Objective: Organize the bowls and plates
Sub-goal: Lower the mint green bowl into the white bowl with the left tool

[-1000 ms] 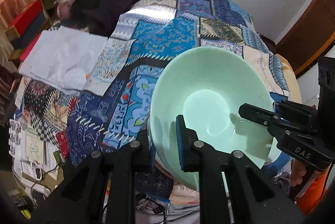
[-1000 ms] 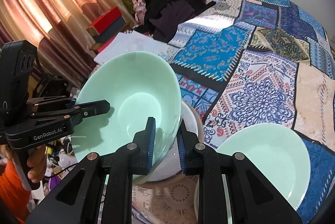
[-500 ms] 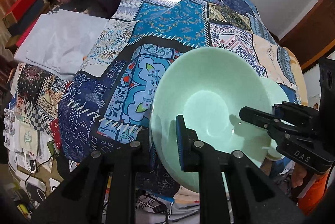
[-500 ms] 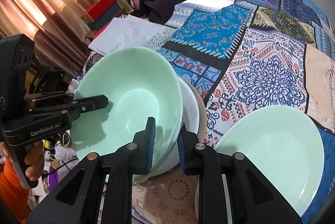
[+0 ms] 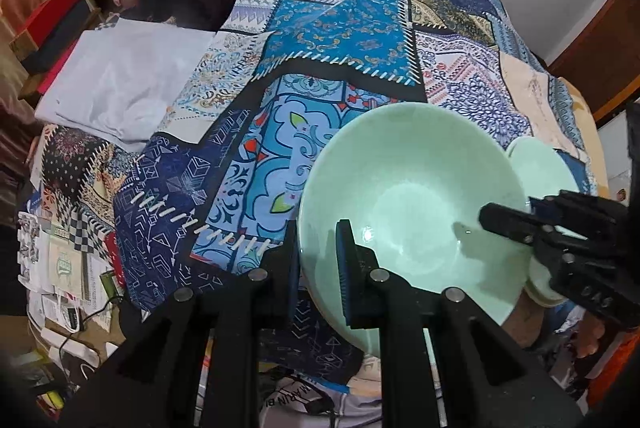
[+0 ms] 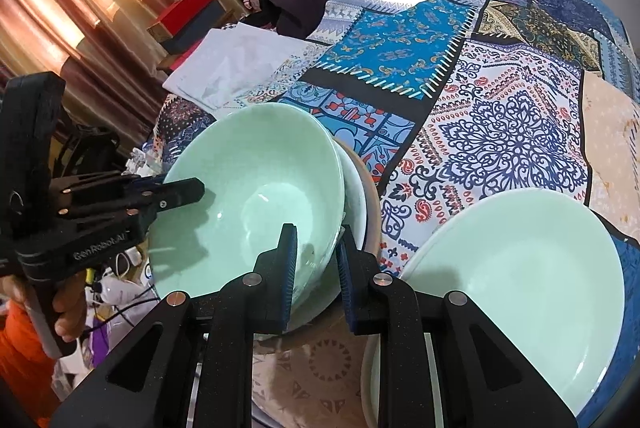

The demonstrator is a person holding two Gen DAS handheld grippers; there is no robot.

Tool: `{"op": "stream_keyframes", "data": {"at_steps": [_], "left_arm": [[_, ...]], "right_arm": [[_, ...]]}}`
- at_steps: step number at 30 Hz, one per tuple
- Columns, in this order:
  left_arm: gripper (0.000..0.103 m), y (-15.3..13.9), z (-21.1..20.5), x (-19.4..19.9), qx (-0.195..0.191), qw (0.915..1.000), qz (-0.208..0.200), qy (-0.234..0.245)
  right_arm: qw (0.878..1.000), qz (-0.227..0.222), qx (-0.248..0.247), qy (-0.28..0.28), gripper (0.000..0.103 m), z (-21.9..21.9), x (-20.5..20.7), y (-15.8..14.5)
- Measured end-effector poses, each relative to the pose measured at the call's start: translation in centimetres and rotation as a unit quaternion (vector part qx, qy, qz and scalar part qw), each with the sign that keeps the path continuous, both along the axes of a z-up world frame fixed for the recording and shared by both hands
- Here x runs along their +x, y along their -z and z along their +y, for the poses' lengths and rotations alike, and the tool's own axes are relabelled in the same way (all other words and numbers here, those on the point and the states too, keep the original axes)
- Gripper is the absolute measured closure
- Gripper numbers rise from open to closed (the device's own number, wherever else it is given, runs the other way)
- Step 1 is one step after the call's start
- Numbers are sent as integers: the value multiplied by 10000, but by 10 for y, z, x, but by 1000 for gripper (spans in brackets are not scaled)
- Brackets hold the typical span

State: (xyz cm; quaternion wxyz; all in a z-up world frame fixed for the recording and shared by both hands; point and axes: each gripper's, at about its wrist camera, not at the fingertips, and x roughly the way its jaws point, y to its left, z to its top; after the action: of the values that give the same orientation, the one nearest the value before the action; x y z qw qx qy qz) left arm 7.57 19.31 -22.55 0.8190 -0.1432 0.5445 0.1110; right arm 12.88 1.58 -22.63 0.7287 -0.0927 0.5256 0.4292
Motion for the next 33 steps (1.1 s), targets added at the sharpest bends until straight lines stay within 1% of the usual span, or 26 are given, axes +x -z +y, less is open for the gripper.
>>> {"op": "stream_keyframes", "data": {"at_steps": [5,9,14,18,20,22,25,27,33], "left_arm": [[87,0,-1,-1,34,10000,-19,18],[87,-2,0,-2,-35,10000,-27,11],[87,-16,-1,-9,28,9997,-251,62],[86,-26,0,-15,49,9990,-435,75],[85,-29,2,-17,22,9988,-485,44],[77,-27,7,-19,-81,9987,-495,-19],[68,-20,11,-21,-240,9986,-450,-102],[65,-14,12,-22,-365,9985,-398,-123],[65,12,9,-21,-770,9969,-151,-73]], "right_arm": [[9999,-127,-77,-31,84,2,-3,-1],[9996,-269,-129,-27,84,2,-5,-3],[9995,-274,-130,43,84,0,-3,-5],[9982,-569,-140,144,79,-4,-3,-13],[9978,-633,-89,175,75,-8,-1,-18],[9974,-677,-70,233,71,-9,1,-19],[9974,-650,-117,282,70,-9,5,-14],[9977,-594,-169,274,69,-8,6,-10],[9986,-408,-280,193,69,-2,7,6]]}}
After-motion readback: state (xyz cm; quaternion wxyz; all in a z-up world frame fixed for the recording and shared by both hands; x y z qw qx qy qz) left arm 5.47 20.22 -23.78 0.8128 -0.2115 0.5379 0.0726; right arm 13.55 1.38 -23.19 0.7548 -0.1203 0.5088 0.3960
